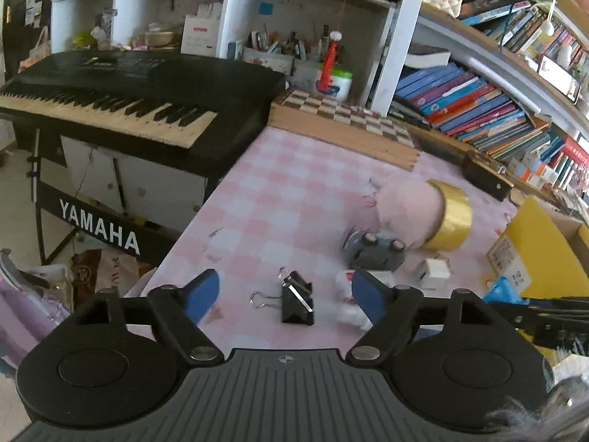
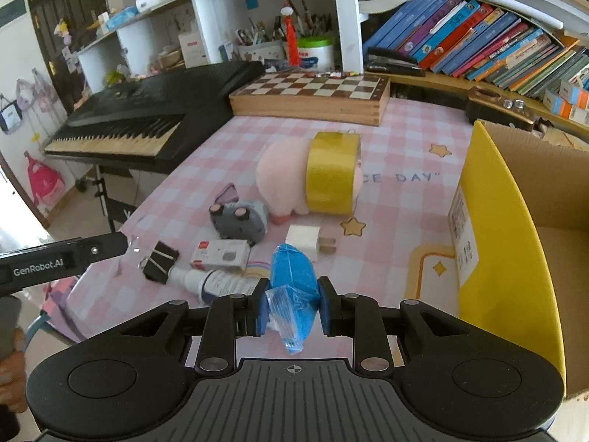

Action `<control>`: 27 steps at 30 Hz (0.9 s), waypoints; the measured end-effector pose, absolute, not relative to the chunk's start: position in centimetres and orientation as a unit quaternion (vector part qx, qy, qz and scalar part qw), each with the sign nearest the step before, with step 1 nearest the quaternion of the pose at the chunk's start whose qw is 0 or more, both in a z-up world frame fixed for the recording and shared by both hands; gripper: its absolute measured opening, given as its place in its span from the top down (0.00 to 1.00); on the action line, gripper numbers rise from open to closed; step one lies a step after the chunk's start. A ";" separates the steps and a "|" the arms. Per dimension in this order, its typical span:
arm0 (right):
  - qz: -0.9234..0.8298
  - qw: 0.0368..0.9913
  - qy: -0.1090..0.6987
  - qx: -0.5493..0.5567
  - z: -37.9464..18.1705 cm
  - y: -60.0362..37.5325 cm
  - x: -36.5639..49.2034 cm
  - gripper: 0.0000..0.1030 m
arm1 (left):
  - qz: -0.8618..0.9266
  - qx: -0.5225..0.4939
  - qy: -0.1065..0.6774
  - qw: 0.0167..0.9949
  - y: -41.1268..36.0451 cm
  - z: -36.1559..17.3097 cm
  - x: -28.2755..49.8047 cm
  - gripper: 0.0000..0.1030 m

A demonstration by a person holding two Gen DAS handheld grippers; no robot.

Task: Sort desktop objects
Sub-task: 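Lower the left tool onto the black binder clip and close it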

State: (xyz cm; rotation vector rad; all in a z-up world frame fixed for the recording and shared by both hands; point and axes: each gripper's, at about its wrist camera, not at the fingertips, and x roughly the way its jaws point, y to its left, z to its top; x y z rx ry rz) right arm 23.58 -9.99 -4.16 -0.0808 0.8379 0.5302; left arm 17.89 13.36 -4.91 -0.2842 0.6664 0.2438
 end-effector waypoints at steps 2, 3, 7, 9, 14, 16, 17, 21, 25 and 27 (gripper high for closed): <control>0.254 0.878 0.403 -0.041 -4.2 -9.9 23.4 0.75 | 0.113 -0.127 0.332 0.928 13.3 -5.6 18.5 0.35; 0.254 0.877 0.405 -0.042 -4.3 -9.9 23.4 0.75 | 0.108 -0.121 0.337 0.927 13.2 -6.1 18.9 0.49; 0.253 0.876 0.409 -0.046 -4.5 -10.0 23.0 0.75 | 0.100 -0.111 0.360 0.921 13.0 -7.8 20.8 0.76; 0.252 0.876 0.408 -0.046 -4.4 -10.2 22.8 0.75 | 0.098 -0.106 0.356 0.923 13.0 -8.1 21.1 0.85; 0.245 0.877 0.410 -0.045 -4.5 -10.9 22.2 0.75 | 0.089 -0.112 0.343 0.928 13.1 -8.1 21.3 0.94; 0.241 0.879 0.410 -0.043 -4.4 -11.1 22.0 0.75 | 0.092 -0.117 0.334 0.931 13.3 -7.9 21.1 0.96; 0.240 0.879 0.409 -0.043 -4.4 -11.2 21.8 0.75 | 0.094 -0.121 0.330 0.931 13.4 -7.6 20.9 0.98; 0.241 0.881 0.405 -0.041 -4.1 -11.5 21.1 0.75 | 0.091 -0.133 0.312 0.936 13.5 -6.2 19.9 0.99; 0.243 0.881 0.403 -0.036 -4.0 -11.7 20.2 0.75 | 0.081 -0.137 0.290 0.944 13.0 -4.6 18.8 0.99; 0.244 0.882 0.403 -0.032 -3.8 -11.9 19.7 0.75 | 0.077 -0.141 0.278 0.947 12.8 -3.7 18.2 0.99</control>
